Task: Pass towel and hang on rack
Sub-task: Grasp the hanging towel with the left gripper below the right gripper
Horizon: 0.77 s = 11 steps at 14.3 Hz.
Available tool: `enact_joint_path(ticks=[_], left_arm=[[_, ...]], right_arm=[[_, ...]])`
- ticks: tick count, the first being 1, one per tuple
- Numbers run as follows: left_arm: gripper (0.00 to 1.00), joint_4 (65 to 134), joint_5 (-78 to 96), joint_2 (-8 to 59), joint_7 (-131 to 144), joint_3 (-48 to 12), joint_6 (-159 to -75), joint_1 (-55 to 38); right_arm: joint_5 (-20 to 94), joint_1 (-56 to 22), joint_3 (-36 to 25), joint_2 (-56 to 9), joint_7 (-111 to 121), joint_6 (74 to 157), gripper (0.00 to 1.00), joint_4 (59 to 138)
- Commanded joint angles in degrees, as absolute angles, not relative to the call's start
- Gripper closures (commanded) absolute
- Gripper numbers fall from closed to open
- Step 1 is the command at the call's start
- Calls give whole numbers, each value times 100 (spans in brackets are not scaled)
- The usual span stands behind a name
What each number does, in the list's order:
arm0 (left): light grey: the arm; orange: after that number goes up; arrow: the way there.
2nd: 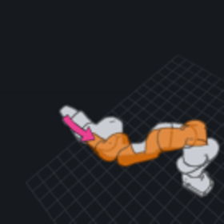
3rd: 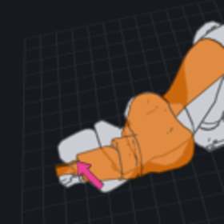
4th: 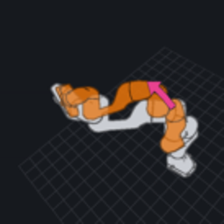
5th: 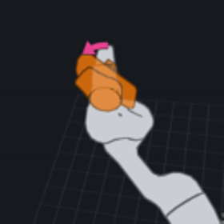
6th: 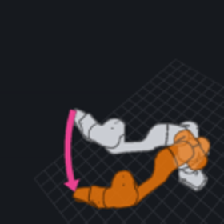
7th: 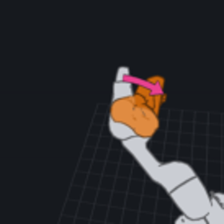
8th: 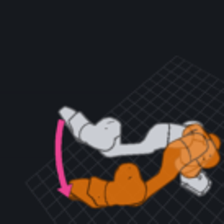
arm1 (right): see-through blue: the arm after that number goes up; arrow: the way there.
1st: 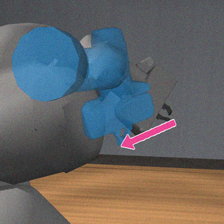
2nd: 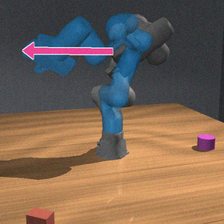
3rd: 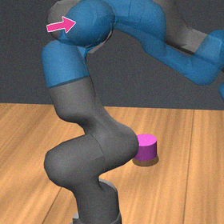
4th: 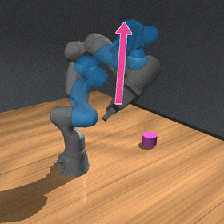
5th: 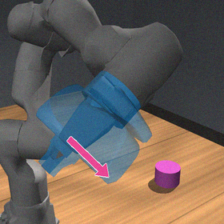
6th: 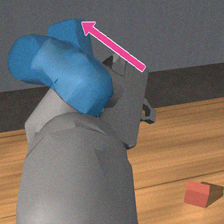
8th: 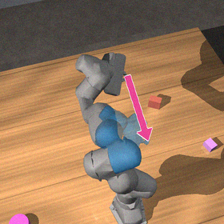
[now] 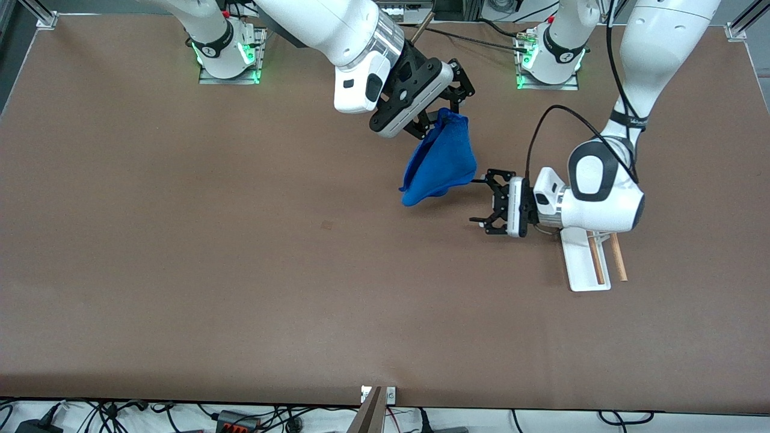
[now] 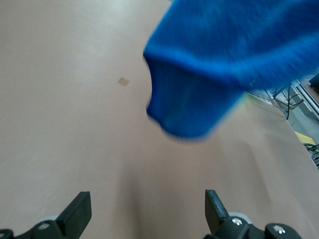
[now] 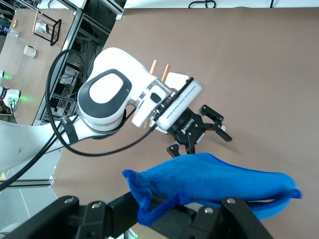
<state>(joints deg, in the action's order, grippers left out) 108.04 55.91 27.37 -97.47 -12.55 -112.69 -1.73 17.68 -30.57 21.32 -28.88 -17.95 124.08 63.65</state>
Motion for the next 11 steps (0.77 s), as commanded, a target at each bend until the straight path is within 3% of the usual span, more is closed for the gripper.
enact_joint_path(ticks=[1,11], left_arm=[[0,10898,5844,2716,-9976,-1537,-11556,-175],[0,11619,6504,2593,-11232,-1854,-11515,70]], right_arm=[[1652,-3120,2118,-2944,-1942,12428,100,6231],[1652,-3120,2118,-2944,-1942,12428,100,6231]])
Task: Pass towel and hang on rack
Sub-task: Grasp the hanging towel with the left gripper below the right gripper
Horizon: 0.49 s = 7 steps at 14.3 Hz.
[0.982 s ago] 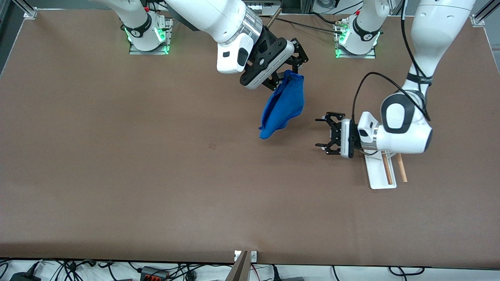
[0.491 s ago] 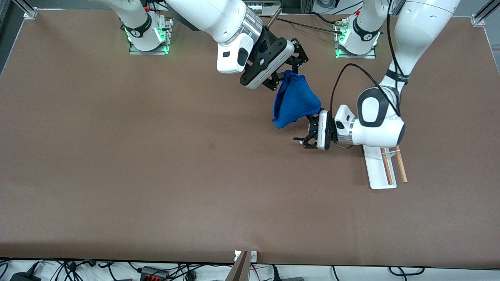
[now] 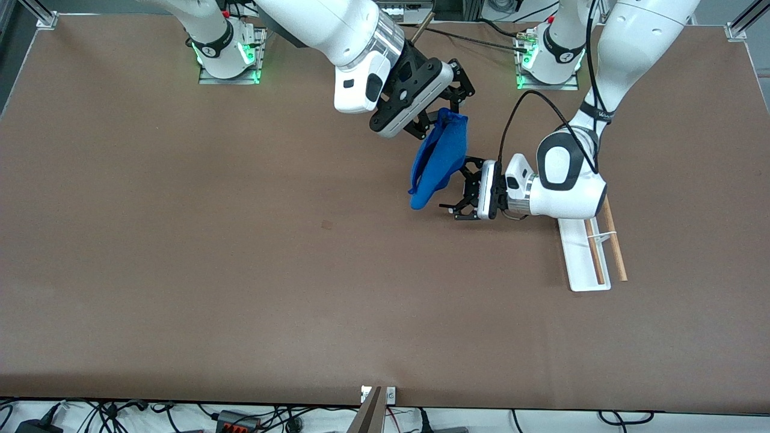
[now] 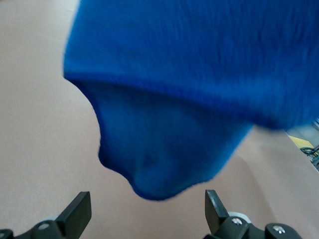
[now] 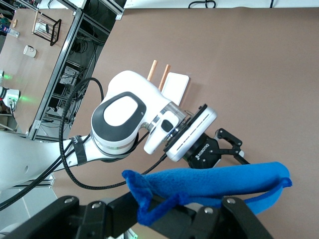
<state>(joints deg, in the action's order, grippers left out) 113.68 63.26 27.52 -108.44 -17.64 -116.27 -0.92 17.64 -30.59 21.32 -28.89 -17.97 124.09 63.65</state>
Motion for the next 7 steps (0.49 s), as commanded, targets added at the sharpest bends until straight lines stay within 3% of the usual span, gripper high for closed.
enact_joint_path(ticks=[1,7], left_arm=[[0,11637,6504,2584,-11276,-1854,-11383,105],[0,11707,6652,2197,-11162,-1855,-11276,132]], right_arm=[[1652,-3120,2118,-2944,-1942,12428,100,6231],[1644,-3120,2118,-2944,-1942,12428,100,6231]])
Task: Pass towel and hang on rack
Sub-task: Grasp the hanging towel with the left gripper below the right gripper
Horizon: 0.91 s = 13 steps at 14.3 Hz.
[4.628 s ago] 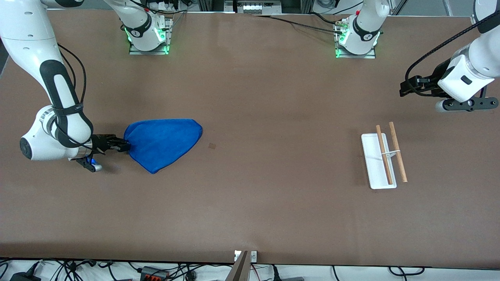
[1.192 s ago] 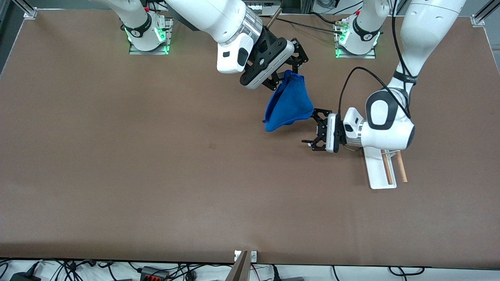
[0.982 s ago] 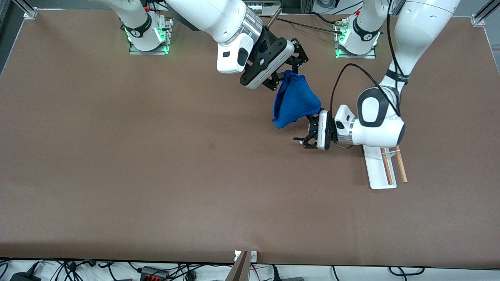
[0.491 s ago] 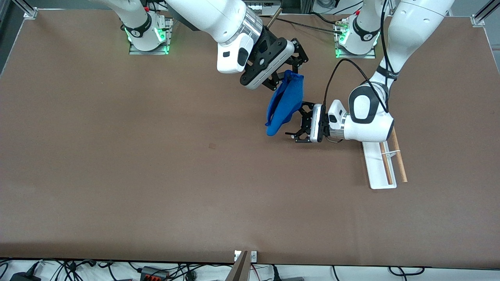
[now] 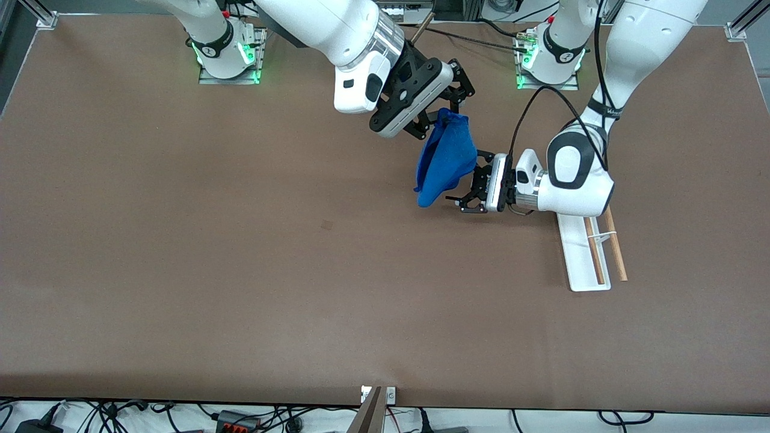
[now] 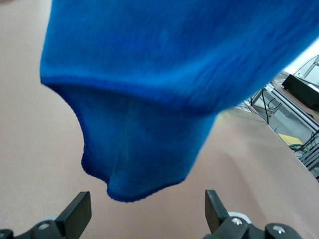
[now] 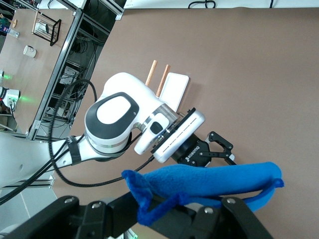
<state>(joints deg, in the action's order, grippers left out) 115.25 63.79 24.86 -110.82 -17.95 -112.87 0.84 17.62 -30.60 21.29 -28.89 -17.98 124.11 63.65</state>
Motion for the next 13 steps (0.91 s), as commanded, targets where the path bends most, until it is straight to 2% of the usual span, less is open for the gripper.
enact_joint_path(ticks=[1,6,7,8,9,10,11,12,13], left_arm=[[0,11681,6819,2206,-11162,-1854,-11337,88],[0,11610,7277,2215,-11153,-1977,-11803,-176],[1,11619,7303,2215,-11145,-2056,-11882,-202],[8,11610,7426,2215,-11136,-2118,-11935,-211],[32,11602,7462,2232,-11127,-2136,-11970,-211],[45,11602,7479,2241,-11127,-2136,-11979,-211],[70,11593,7488,2241,-11101,-2136,-11979,-211],[89,11601,7488,2250,-11092,-2127,-11979,-194],[100,11593,7488,2285,-11144,-2136,-11971,-159]], right_arm=[[1591,-3120,2118,-2944,-1942,12428,100,6231],[1582,-3120,2118,-2944,-1942,12428,100,6240],[1582,-3120,2118,-2944,-1942,12428,100,6240],[1582,-3120,2118,-2944,-1942,12428,100,6240],[1573,-3120,2118,-2944,-1942,12428,100,6240],[1573,-3120,2118,-2944,-1942,12428,100,6240],[1582,-3120,2109,-2944,-1942,12428,100,6240],[1582,-3120,2118,-2944,-1942,12428,100,6240],[1573,-3120,2118,-2944,-1942,12428,100,6240]])
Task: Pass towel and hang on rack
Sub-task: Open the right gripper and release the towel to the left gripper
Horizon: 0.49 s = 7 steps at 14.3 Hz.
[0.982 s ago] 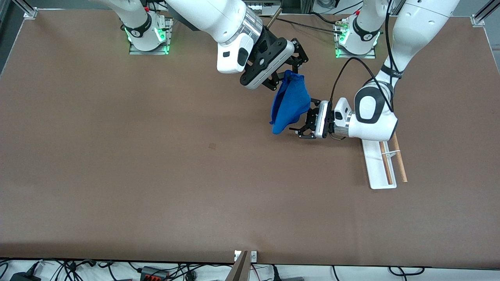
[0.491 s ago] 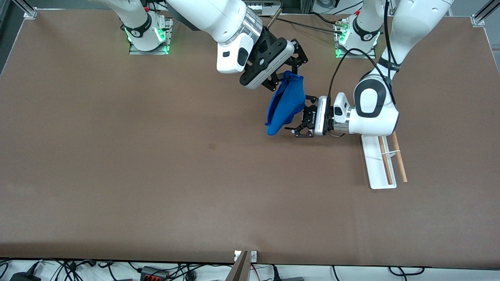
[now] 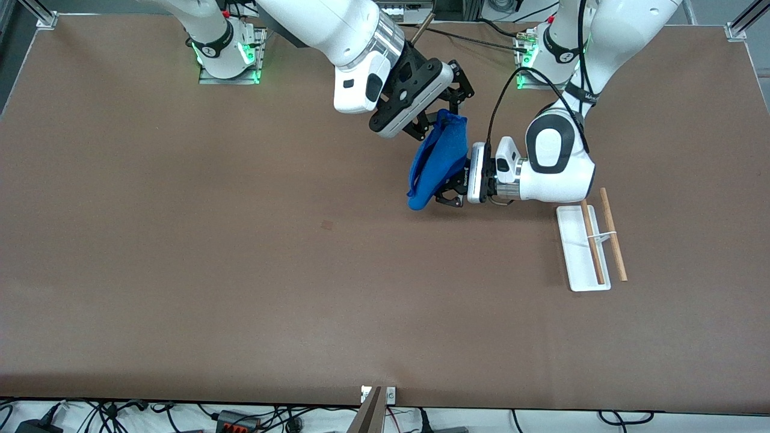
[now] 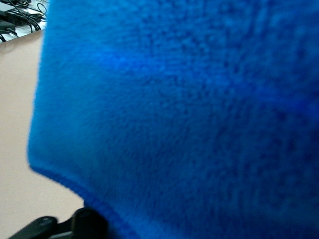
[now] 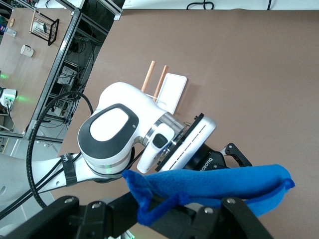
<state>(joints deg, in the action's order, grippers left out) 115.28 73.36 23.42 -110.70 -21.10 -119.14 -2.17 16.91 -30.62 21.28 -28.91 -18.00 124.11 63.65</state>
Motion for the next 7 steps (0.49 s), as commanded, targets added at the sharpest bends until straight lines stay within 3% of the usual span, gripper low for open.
enact_joint_path(ticks=[1,7], left_arm=[[100,11601,7488,2285,-11092,-2127,-11971,-158],[100,11549,6709,1935,-9892,-2057,-11874,-1]], right_arm=[[1573,-3120,2118,-2944,-1942,12428,100,6240],[1547,-3120,2118,-2944,-1934,12428,100,6249]])
